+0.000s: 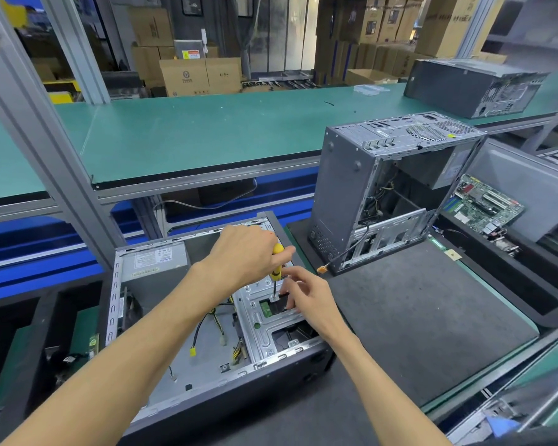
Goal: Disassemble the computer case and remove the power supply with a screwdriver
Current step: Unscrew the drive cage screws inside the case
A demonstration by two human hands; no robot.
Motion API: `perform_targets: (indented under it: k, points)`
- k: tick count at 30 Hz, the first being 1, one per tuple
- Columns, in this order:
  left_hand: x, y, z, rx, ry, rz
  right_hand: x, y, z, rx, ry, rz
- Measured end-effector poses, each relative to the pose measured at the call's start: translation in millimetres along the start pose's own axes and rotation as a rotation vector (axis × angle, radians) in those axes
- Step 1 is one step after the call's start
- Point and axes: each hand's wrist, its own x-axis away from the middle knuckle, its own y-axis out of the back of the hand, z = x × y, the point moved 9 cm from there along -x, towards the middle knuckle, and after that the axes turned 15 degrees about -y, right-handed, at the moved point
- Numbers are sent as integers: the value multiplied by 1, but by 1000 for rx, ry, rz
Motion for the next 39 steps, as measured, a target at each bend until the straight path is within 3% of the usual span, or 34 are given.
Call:
perform_targets:
  k: [4, 15, 23, 27, 35, 39]
  points:
    - [6, -1, 3, -45, -3, 32, -3, -8, -1, 99, 46, 9]
    - [3, 9, -11, 177, -160, 44, -8, -10, -5, 107, 28, 22]
    - [-13, 5, -6, -3, -88, 16, -8, -8, -5, 98, 6, 17]
    - [-9, 6, -7, -25, -182, -11, -8, -9, -4, 103, 0, 21]
    - [-13, -6, -18, -91, -434, 88, -5, -8, -5, 132, 11, 22]
    - [-17, -10, -19, -71, -451, 74, -2, -5, -5, 73, 3, 23]
